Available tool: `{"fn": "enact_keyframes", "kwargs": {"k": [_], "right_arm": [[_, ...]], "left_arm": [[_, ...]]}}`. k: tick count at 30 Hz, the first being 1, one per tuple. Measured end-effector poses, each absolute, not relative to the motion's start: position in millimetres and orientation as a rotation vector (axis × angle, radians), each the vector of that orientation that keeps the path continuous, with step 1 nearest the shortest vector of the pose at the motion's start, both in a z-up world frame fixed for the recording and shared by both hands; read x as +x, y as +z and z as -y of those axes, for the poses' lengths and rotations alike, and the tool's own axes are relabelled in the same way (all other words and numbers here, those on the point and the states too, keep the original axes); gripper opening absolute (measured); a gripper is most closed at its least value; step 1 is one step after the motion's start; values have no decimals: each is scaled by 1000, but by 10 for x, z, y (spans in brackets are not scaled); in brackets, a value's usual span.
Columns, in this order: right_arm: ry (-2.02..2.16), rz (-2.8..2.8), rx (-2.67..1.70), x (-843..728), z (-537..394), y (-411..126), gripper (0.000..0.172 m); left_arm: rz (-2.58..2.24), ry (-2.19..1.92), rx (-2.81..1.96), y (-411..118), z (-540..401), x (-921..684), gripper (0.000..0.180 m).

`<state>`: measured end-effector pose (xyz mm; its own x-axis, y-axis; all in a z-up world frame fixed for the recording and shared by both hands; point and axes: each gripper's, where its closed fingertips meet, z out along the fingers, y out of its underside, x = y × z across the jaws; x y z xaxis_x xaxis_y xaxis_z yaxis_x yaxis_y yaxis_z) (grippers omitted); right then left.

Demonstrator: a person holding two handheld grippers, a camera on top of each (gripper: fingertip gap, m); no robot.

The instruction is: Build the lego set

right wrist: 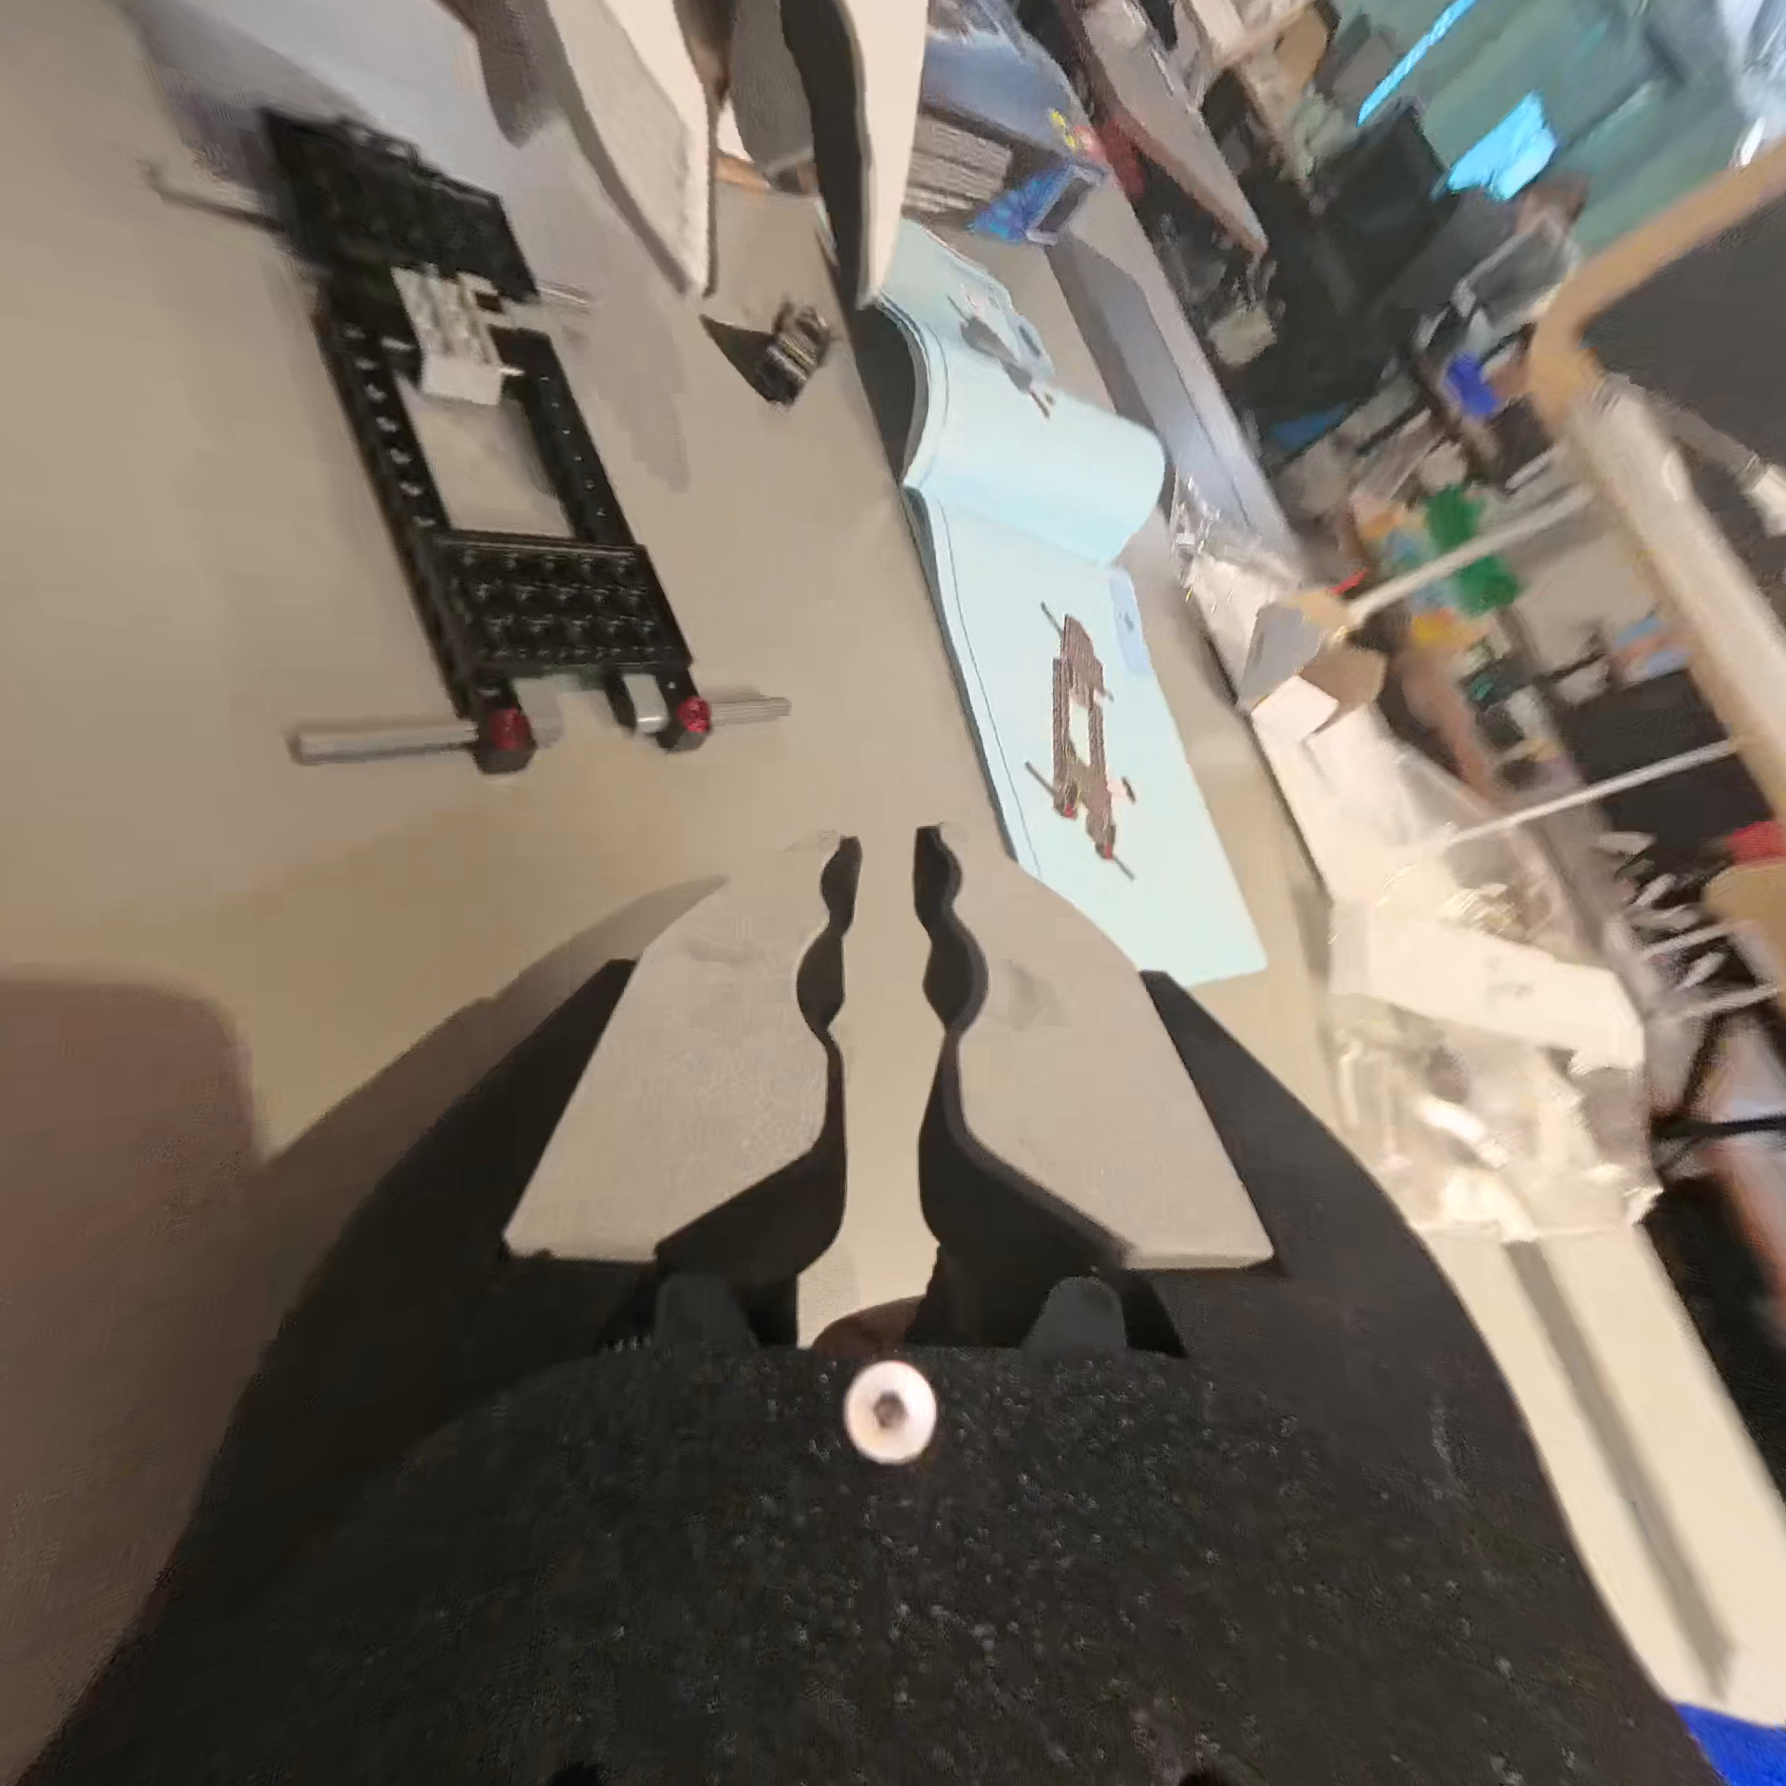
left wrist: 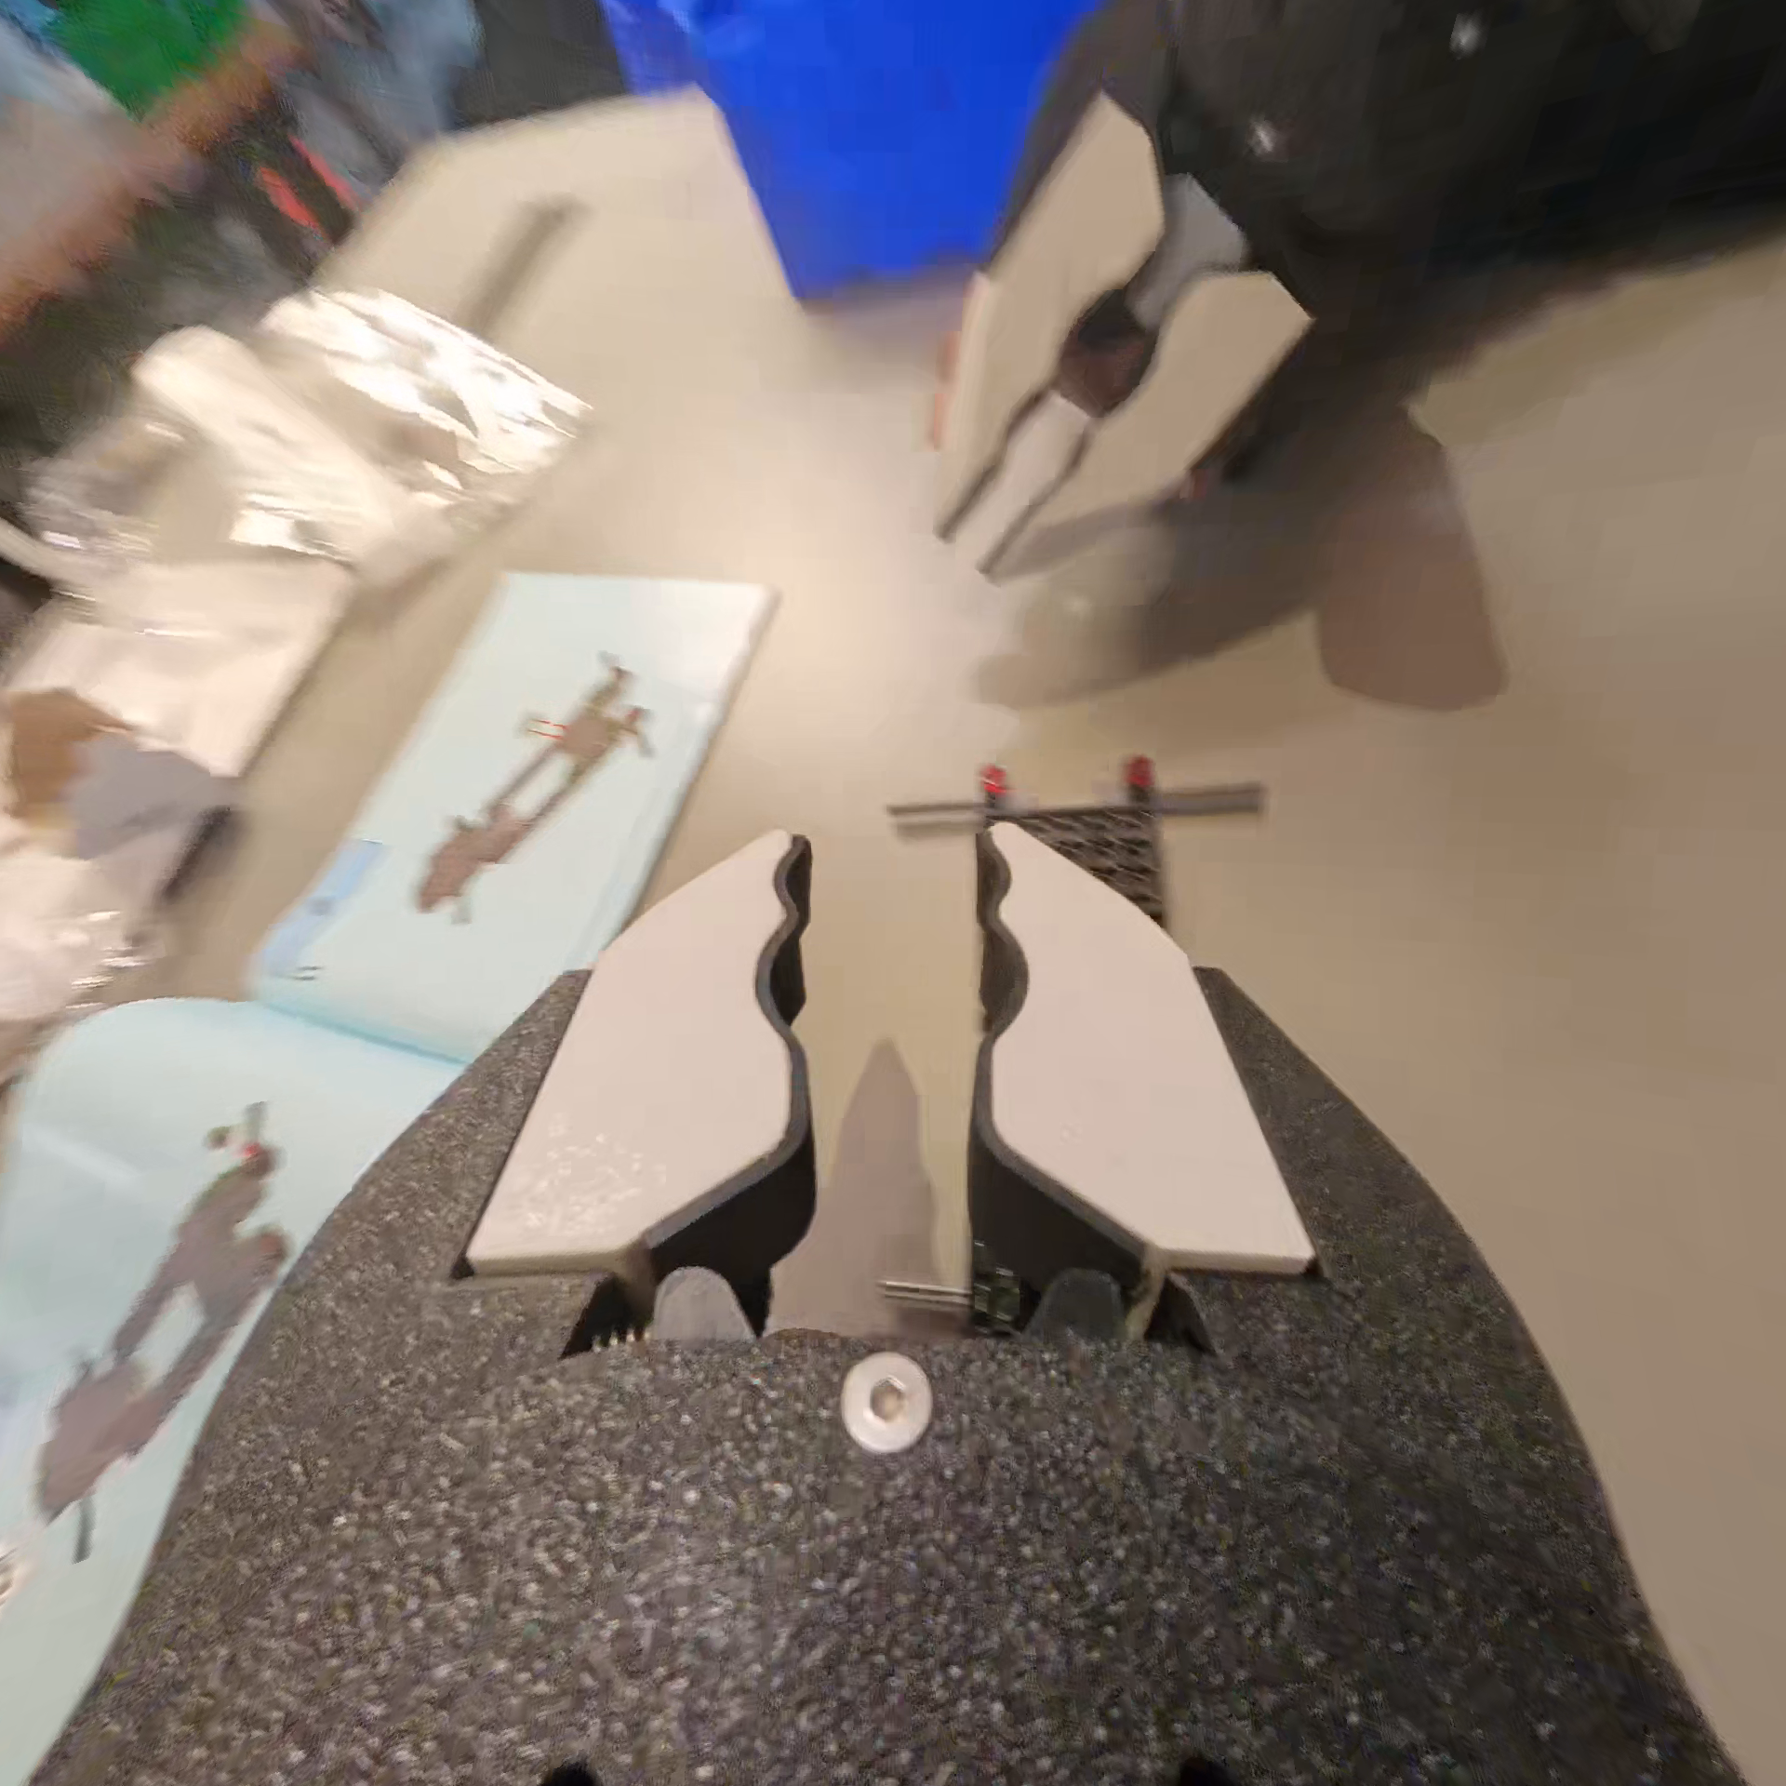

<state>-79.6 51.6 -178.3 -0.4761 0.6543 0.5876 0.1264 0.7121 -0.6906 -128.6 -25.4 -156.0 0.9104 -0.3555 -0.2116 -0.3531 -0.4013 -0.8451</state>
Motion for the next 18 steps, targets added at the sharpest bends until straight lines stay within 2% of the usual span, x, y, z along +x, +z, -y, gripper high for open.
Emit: {"fn": "enact_keyframes", "kwargs": {"k": [5, 8, 12, 18], "right_arm": [[866, 2005, -900, -845, -642, -1810, 2], [965, 1996, -1056, -862, -685, -1816, 0], [1014, 1991, -1182, -880, -752, -1866, 0], [1027, 1981, -1287, -924, -836, -1909, 0]], "left_arm": [[-378, 125, -1779, -1302, 191, -1596, 27], [-309, 129, -1697, -1222, 192, -1664, 6], [-212, 66, -1585, -1066, 226, -1713, 0], [-99, 27, -1482, -951, 300, -1873, 0]]}}
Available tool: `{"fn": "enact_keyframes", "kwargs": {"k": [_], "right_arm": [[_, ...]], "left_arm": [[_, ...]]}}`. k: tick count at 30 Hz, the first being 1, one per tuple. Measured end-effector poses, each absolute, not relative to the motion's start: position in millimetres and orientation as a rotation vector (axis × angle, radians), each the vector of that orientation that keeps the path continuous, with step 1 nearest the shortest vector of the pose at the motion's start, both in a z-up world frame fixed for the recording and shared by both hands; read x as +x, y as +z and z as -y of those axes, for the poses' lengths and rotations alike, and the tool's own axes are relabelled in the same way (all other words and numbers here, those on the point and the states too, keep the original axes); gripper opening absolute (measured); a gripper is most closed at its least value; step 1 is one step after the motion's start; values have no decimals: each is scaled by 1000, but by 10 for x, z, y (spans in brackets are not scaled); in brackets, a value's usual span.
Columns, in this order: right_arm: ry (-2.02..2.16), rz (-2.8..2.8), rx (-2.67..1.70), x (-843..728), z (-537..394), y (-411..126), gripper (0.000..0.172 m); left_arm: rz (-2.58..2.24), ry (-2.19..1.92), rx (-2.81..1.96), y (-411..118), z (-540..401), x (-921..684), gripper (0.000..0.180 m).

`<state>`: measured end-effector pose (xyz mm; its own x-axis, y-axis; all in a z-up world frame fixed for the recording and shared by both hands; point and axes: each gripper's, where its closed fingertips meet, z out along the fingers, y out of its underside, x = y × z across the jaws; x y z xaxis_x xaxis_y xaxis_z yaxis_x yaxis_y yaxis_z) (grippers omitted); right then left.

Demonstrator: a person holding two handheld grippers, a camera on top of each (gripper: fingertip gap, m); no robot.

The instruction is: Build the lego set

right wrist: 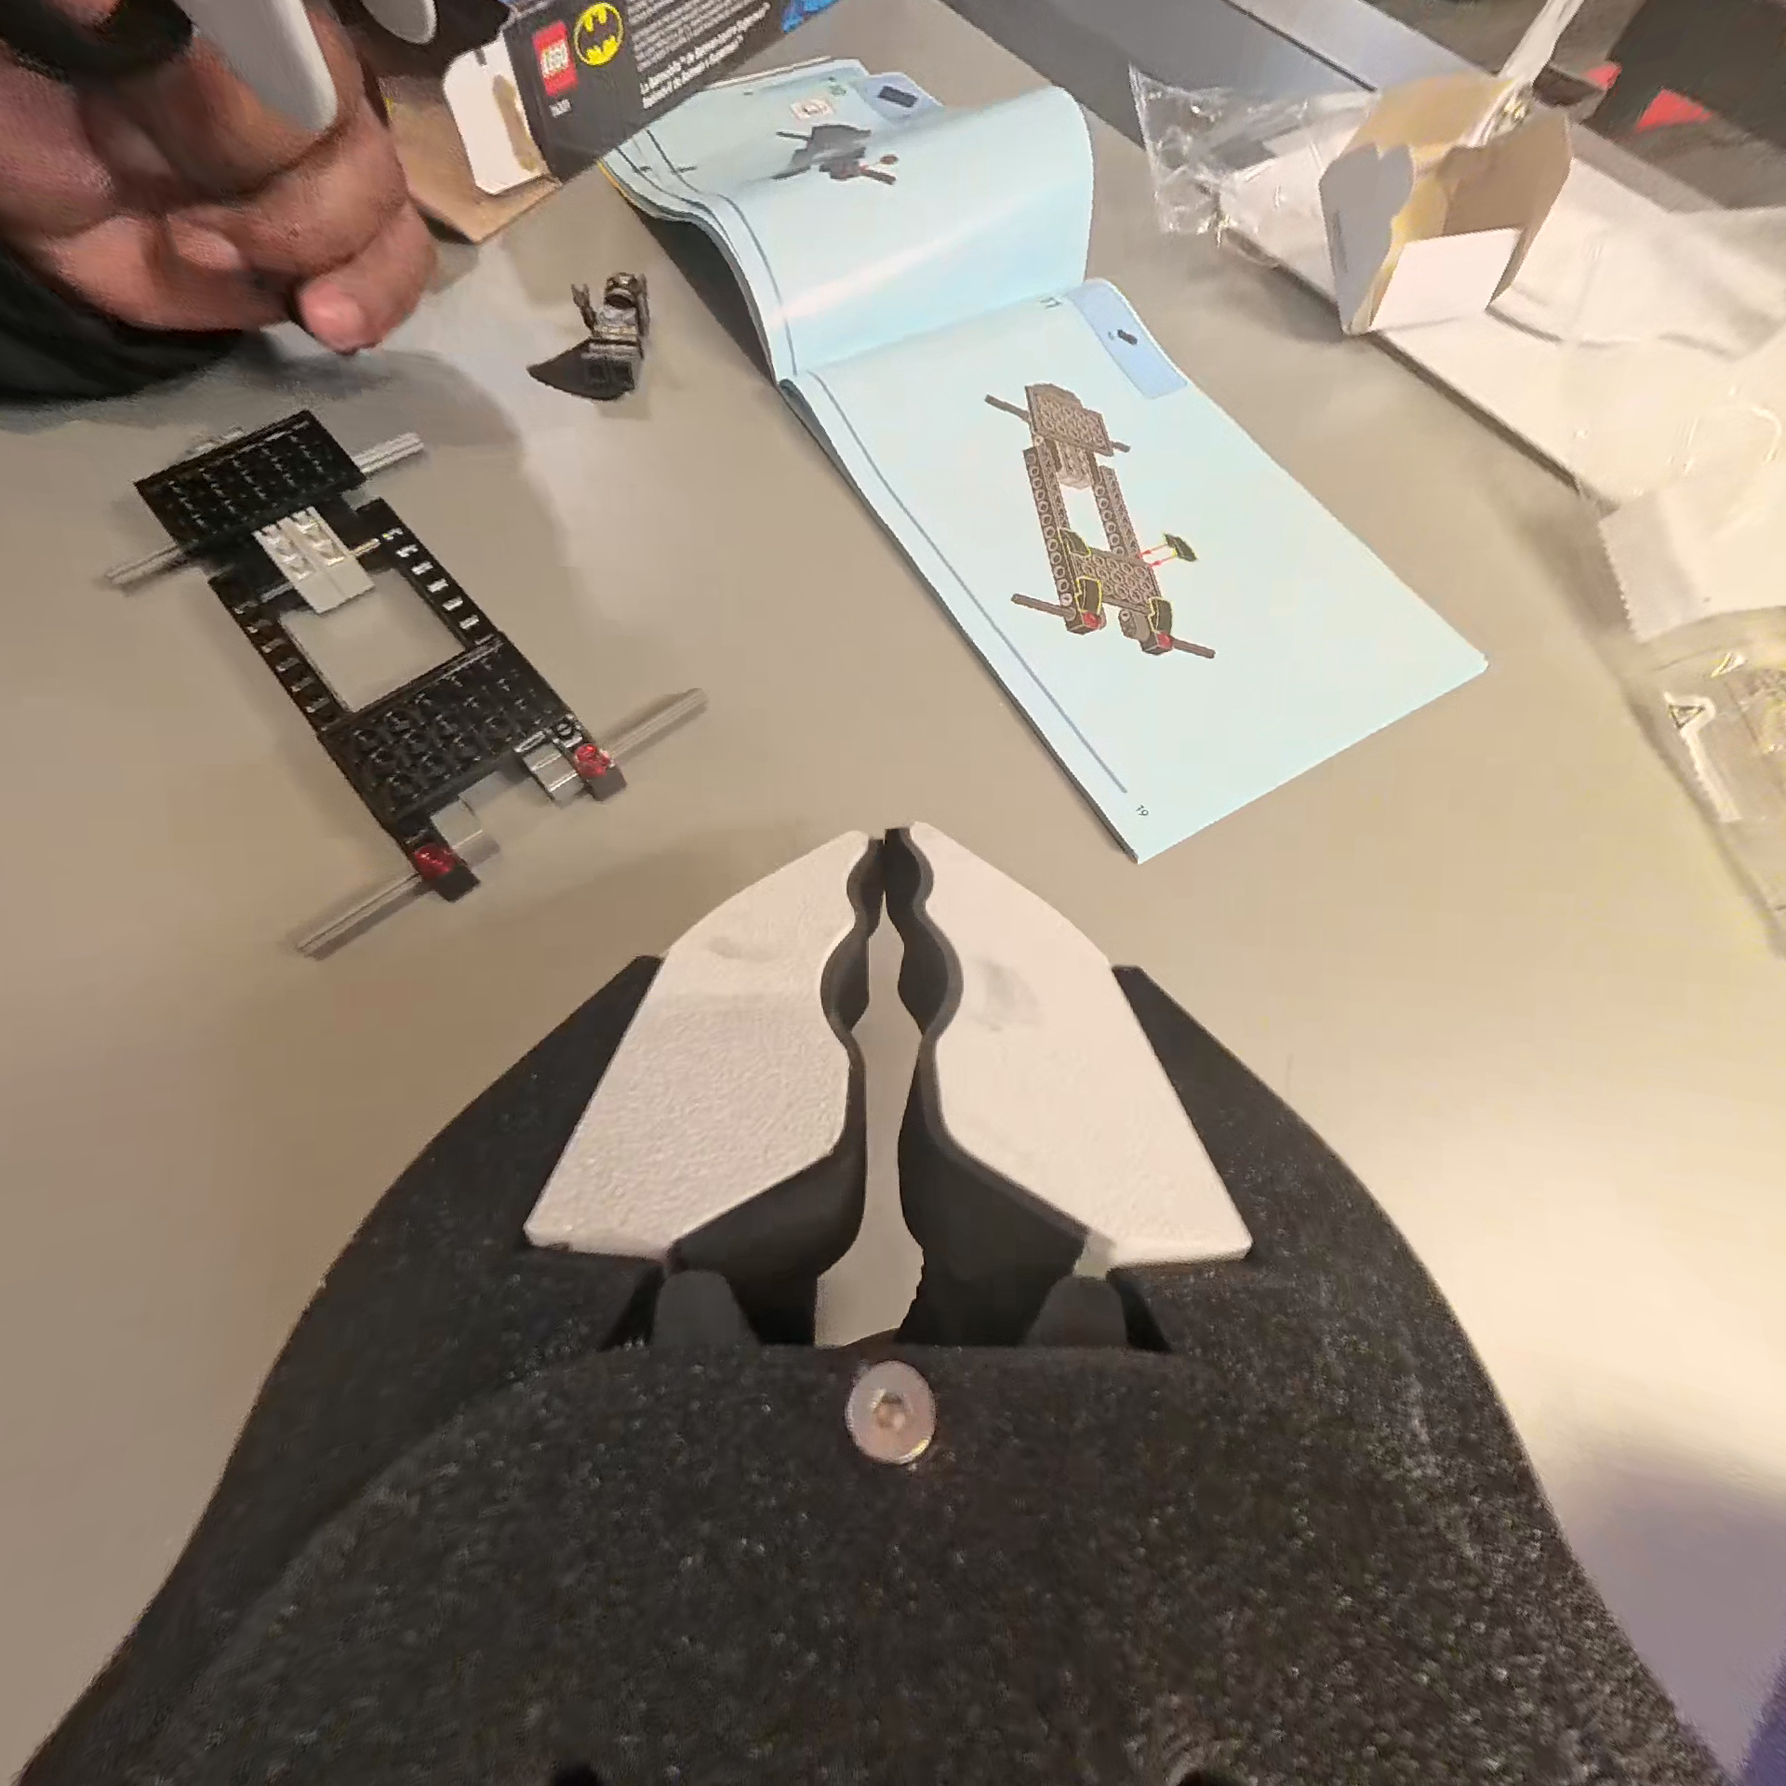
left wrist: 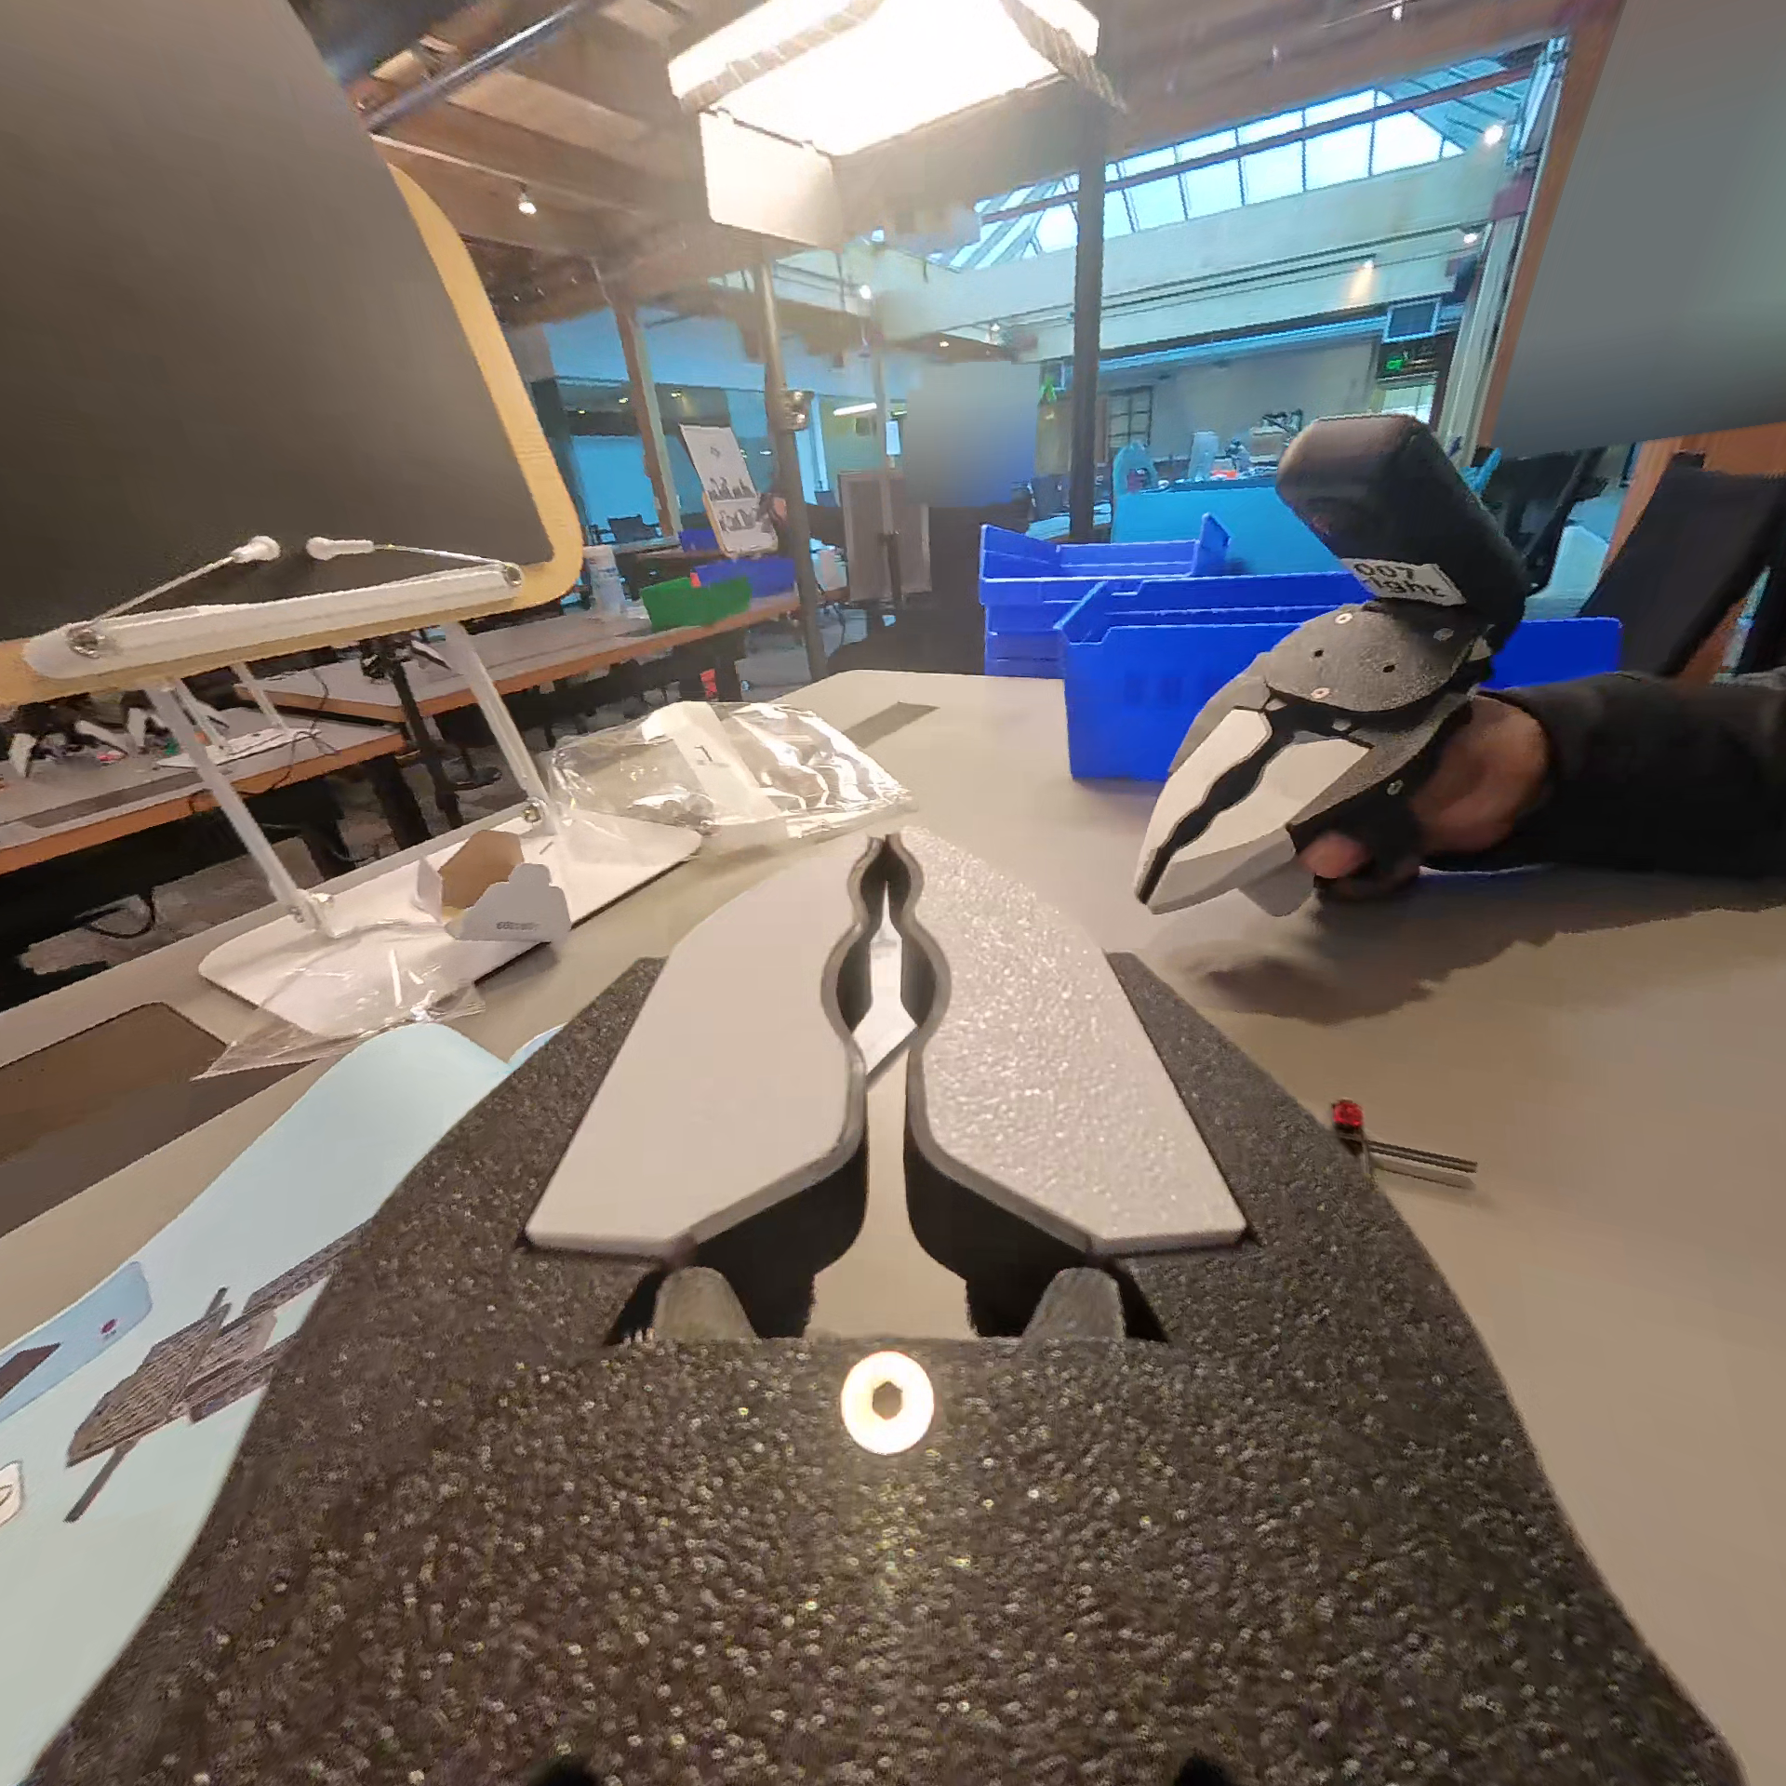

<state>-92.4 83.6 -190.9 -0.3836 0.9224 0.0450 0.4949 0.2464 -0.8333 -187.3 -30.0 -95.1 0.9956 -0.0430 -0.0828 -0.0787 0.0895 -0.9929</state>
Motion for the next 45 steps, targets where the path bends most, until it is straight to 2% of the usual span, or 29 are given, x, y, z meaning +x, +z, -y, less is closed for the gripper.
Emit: {"fn": "enact_keyframes", "kwargs": {"k": [4, 17, 38, 41, 45], "right_arm": [[1009, 2006, -1298, -931, -835, -1950, 0], [1005, 2009, -1370, -972, -896, -2003, 0], [951, 2088, -1350, -757, -805, -2075, 0], [1076, 2124, -1354, -574, -608, -1895, 0], [1381, 2122, -1316, -115, -374, -1184, 3]], "left_arm": [[-43, -9, -1572, -1111, 251, -1953, 0], [-1, -56, -1611, -1161, 236, -2005, 12], [-69, -120, -1732, -1316, 137, -1886, 14], [-62, -137, -1778, -1377, 95, -1890, 15], [-14, -146, -1804, -1412, 69, -1950, 15]]}}
